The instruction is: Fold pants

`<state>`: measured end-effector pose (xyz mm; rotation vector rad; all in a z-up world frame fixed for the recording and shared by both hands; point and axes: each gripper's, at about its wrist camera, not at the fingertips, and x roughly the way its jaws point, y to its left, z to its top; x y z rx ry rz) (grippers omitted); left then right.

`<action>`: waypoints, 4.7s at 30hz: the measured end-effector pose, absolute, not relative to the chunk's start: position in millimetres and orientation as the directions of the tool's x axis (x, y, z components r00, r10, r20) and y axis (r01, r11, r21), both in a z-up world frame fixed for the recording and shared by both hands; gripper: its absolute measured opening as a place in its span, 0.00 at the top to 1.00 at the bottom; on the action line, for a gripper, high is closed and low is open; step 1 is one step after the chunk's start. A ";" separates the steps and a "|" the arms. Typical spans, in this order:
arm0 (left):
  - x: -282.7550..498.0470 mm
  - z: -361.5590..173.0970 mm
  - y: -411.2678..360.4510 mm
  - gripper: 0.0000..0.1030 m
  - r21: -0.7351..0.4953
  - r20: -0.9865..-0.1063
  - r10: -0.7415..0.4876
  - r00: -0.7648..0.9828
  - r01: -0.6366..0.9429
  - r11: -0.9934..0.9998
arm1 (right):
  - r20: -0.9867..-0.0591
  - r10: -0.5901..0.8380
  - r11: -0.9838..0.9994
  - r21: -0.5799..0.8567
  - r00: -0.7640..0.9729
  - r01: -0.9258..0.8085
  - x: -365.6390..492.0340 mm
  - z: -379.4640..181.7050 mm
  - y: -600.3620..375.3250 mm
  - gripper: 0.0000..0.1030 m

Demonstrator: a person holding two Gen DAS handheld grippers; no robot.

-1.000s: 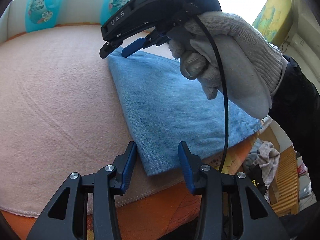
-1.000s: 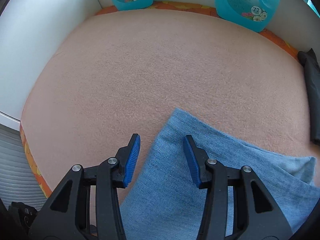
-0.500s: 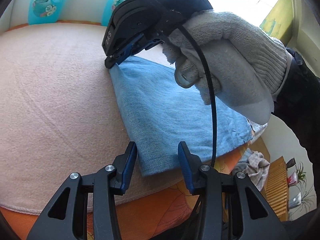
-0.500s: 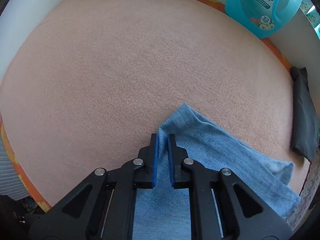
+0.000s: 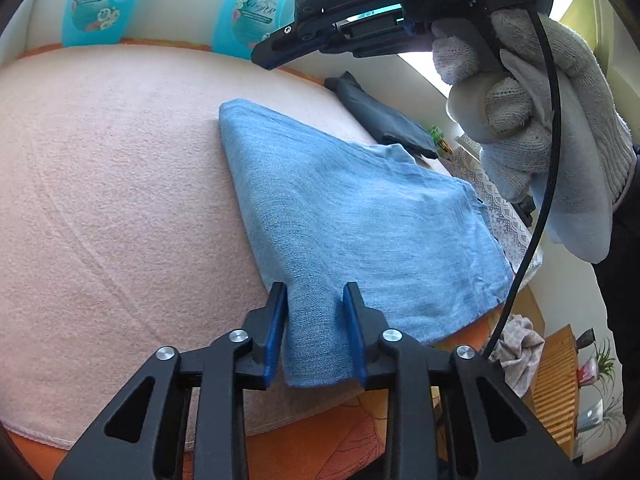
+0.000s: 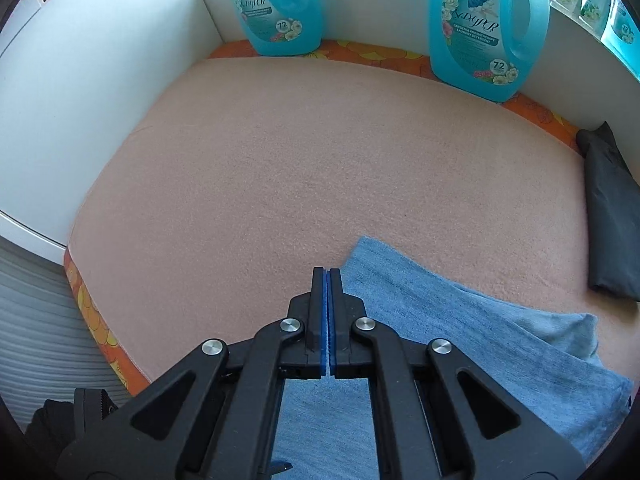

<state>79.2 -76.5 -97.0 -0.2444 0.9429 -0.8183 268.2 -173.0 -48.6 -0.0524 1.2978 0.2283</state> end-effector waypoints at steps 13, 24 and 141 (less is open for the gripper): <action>70.9 -74.0 -77.4 0.84 -0.509 -0.562 -0.740 0.369 0.552 0.661 | -0.973 -0.190 0.925 -0.223 0.131 -0.309 274.7 -114.8 -135.2 0.55; 75.1 -93.9 -76.1 0.49 -0.521 -0.617 -0.705 0.351 0.489 0.700 | -0.971 -0.093 0.960 -0.146 0.220 -0.237 263.7 -80.0 -161.0 0.95; 233.9 -85.6 -346.9 0.78 -0.586 -0.641 -0.766 -0.047 0.675 0.448 | -0.788 0.045 0.888 0.313 0.614 0.337 -28.8 -66.0 -388.0 0.91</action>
